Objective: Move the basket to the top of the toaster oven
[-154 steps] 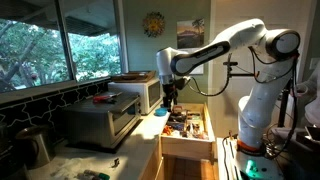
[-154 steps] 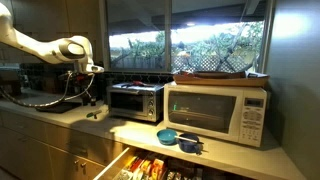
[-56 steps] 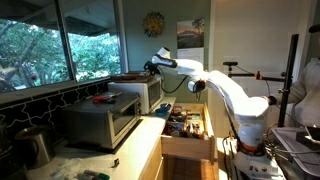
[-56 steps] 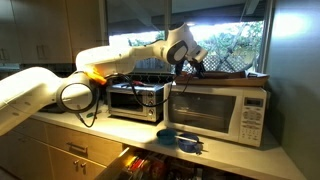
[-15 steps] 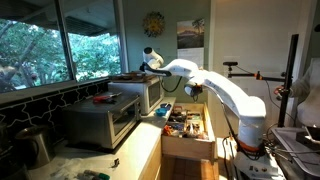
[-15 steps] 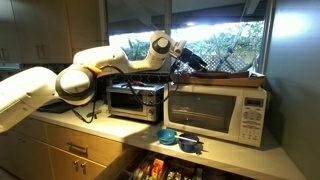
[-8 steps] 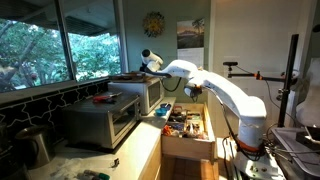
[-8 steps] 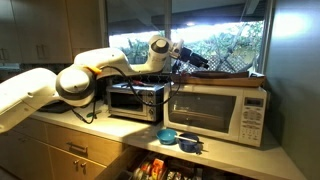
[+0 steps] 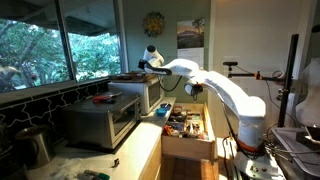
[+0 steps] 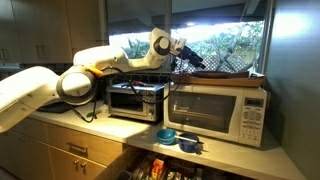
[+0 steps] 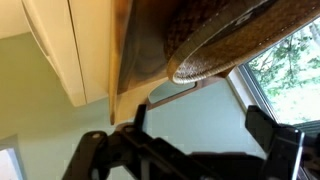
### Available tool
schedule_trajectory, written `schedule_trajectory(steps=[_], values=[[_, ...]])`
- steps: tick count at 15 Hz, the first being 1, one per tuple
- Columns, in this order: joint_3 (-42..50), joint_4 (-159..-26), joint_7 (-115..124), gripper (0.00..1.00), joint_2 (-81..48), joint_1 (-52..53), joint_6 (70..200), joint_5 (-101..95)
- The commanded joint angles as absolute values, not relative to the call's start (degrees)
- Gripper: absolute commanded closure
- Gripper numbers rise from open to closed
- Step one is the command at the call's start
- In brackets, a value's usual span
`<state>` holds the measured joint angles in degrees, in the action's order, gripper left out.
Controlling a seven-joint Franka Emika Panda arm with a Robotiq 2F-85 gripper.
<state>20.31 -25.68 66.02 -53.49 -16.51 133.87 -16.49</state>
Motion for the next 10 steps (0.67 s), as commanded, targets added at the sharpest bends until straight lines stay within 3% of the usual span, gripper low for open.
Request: schedule_trajectory(steps=[1,3,4,5,6,8,9,10], values=[[14.58,-27.71,58.82,0.01,-51.64,-18.77,129.94,-9.70],[14.86,-26.62,58.86,0.03,-52.76,-19.50,128.83,-8.96],[14.98,-25.75,59.26,0.10,-53.64,-19.84,128.82,-8.77],[15.38,-25.10,60.25,0.18,-54.37,-20.00,129.00,-8.87],[15.33,-24.74,60.57,0.36,-54.89,-20.21,129.81,-8.65],[16.29,-24.30,61.57,0.53,-55.63,-20.17,130.65,-9.42],[16.70,-24.35,61.97,0.58,-55.85,-20.08,131.57,-9.80],[17.18,-25.02,62.23,0.54,-55.77,-19.82,133.03,-10.25]])
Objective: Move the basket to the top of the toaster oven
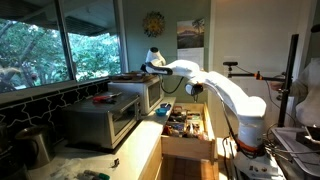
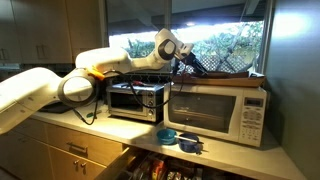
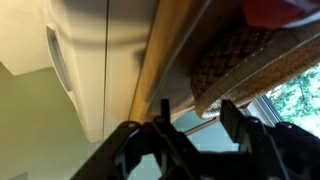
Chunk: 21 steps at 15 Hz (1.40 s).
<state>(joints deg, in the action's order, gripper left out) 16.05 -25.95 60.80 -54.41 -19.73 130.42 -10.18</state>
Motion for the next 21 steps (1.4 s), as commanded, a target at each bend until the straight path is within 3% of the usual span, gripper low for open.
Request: schedule_trajectory(steps=[1,7,16,18,19,21], values=[[17.61,-25.25,62.44,0.56,-55.78,-19.60,134.45,-10.62],[18.23,-25.37,62.09,0.52,-56.43,-19.02,136.44,-10.50],[17.45,-25.77,62.20,0.57,-58.49,-19.43,138.40,-9.38],[17.14,-26.13,61.35,0.82,-58.20,-19.57,138.15,-9.18],[16.95,-26.23,60.98,0.84,-58.12,-19.64,137.92,-9.03],[16.71,-25.89,60.74,1.00,-58.30,-19.79,137.19,-8.78]])
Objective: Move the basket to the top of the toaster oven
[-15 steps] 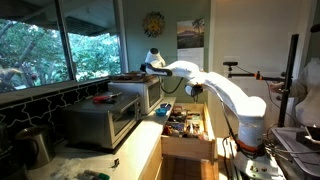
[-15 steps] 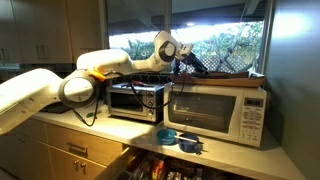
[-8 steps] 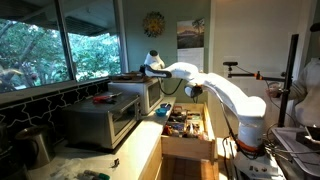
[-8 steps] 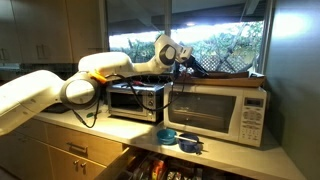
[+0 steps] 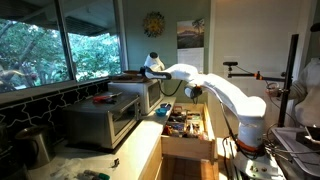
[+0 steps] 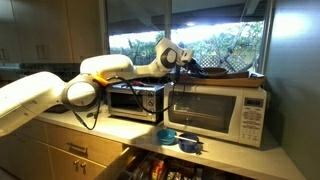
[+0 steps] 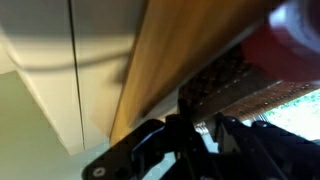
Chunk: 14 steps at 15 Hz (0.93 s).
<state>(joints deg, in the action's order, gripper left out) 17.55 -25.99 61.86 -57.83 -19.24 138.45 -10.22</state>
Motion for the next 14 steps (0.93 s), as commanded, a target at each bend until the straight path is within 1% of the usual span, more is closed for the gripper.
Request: schedule_trajectory(steps=[1,5,14], values=[[16.62,-25.96,60.63,1.00,-58.27,-19.81,136.68,-8.71],[17.00,-26.34,61.27,0.98,-57.81,-19.78,135.52,-8.94],[23.92,-24.88,73.09,0.98,-51.98,-18.10,136.53,-13.36]])
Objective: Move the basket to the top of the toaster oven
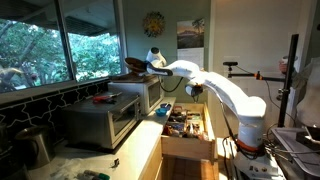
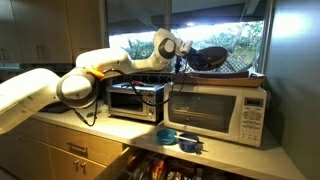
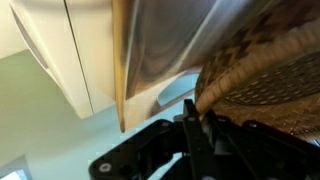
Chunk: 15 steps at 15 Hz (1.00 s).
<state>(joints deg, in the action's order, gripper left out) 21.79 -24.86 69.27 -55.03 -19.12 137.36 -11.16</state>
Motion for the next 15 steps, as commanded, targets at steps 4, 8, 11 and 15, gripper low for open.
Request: schedule_trajectory(steps=[4,8,11,15], values=[[20.61,-23.81,63.69,0.98,-46.98,-16.22,132.97,-12.86],[17.75,-22.82,50.49,0.98,-42.62,-10.06,126.87,-13.42],[15.80,-22.20,43.62,0.98,-41.31,-3.89,122.72,-13.48],[11.82,-22.70,36.68,0.98,-41.68,2.99,118.74,-11.83]])
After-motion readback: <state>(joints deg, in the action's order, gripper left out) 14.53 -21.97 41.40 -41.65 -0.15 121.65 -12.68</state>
